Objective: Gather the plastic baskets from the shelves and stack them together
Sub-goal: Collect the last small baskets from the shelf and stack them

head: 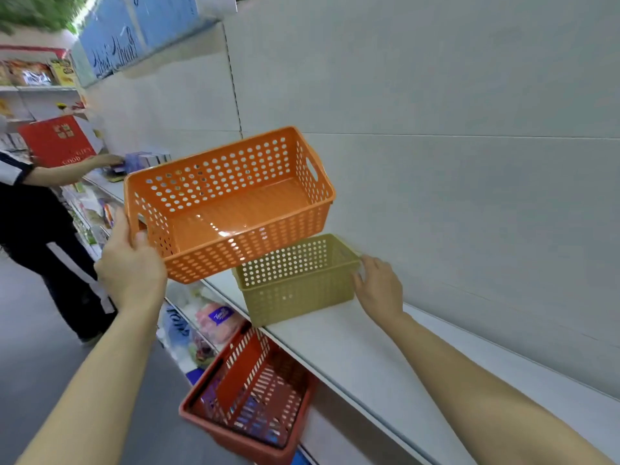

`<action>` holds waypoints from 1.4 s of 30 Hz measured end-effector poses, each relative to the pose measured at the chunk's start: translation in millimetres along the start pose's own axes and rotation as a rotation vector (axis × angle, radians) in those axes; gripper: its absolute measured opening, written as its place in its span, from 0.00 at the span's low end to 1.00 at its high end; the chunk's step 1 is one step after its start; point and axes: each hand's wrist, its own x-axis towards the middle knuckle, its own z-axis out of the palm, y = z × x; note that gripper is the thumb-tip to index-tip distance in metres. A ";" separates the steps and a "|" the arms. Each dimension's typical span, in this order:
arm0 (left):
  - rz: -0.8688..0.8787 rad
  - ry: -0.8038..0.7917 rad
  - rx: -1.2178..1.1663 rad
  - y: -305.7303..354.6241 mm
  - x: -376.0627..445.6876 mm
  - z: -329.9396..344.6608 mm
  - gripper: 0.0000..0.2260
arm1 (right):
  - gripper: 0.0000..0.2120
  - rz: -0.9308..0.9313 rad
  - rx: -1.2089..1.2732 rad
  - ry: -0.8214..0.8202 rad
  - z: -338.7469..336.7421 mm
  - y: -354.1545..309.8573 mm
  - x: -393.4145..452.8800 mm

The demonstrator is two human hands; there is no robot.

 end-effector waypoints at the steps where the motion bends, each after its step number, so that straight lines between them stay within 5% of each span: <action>1: -0.008 -0.003 -0.012 -6.3 7.8 3.4 0.18 | 0.18 0.037 0.007 -0.001 9.0 -1.7 16.2; 7: -0.038 -0.012 -0.113 -34.9 45.1 32.5 0.23 | 0.30 0.256 0.136 -0.117 58.8 10.7 90.2; 14: -0.084 -0.081 -0.179 -46.7 48.6 65.5 0.23 | 0.28 0.594 0.824 -0.390 86.4 27.7 108.0; 24: -0.065 -0.053 -0.207 -34.5 7.4 71.0 0.22 | 0.23 0.541 0.855 -0.026 44.2 37.0 36.2; 42: -0.030 -0.150 -0.310 59.3 -173.9 -22.9 0.21 | 0.22 0.539 0.826 0.308 -159.4 73.0 -194.0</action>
